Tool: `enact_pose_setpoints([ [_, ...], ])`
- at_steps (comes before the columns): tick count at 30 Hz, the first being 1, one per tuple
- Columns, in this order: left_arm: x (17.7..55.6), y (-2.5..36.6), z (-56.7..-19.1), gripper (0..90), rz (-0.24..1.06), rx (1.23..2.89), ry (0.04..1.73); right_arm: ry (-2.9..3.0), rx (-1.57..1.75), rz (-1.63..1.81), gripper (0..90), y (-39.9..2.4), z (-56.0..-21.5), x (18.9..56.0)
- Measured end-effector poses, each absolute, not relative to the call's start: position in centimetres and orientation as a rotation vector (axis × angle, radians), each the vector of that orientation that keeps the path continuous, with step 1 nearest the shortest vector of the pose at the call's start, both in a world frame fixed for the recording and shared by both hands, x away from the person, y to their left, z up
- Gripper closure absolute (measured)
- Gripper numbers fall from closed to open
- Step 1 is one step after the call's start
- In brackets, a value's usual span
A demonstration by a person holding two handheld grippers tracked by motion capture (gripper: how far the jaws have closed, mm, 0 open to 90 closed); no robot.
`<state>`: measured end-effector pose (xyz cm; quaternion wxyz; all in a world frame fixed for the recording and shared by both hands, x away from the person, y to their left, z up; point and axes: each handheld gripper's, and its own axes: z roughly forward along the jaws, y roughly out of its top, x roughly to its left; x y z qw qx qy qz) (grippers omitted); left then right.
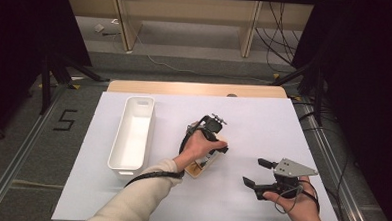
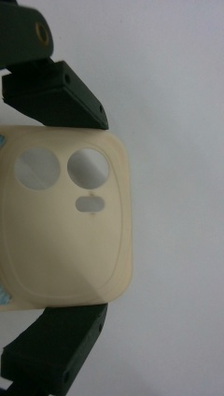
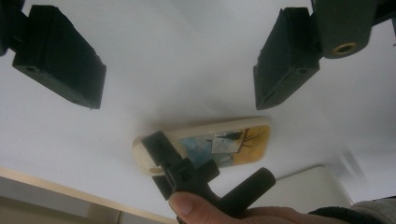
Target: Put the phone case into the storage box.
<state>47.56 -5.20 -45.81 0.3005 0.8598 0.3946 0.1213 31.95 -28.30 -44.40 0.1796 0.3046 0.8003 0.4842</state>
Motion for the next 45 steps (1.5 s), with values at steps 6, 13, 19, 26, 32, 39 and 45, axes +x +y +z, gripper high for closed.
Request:
enact_pose_setpoints([
  [6,47.2,-4.4,-44.6,11.4,0.362,2.159,1.058,2.262,0.861,1.368,18.0,-28.3,-44.4,32.0],
  [13,46.8,-3.8,-43.5,11.4,0.393,2.095,1.051,2.26,0.862,1.369,18.0,-28.3,-44.4,31.9],
  [19,46.6,-3.5,-42.7,11.3,0.41,2.055,1.047,2.259,0.863,1.368,18.0,-28.3,-44.4,32.0],
  [26,46.4,-3.0,-41.8,11.4,0.434,2.01,1.045,2.258,0.861,1.37,17.8,-28.3,-44.4,31.9],
  [32,46.3,-2.5,-41.0,11.4,0.46,1.985,1.039,2.259,0.862,1.369,17.7,-28.2,-44.4,31.9],
  [39,46.2,-2.0,-40.2,11.3,0.511,1.946,1.038,2.26,0.865,1.367,17.7,-28.2,-44.4,31.9],
  [45,46.1,-1.7,-39.5,11.3,0.548,1.92,1.04,2.259,0.862,1.369,17.8,-28.2,-44.4,31.9],
])
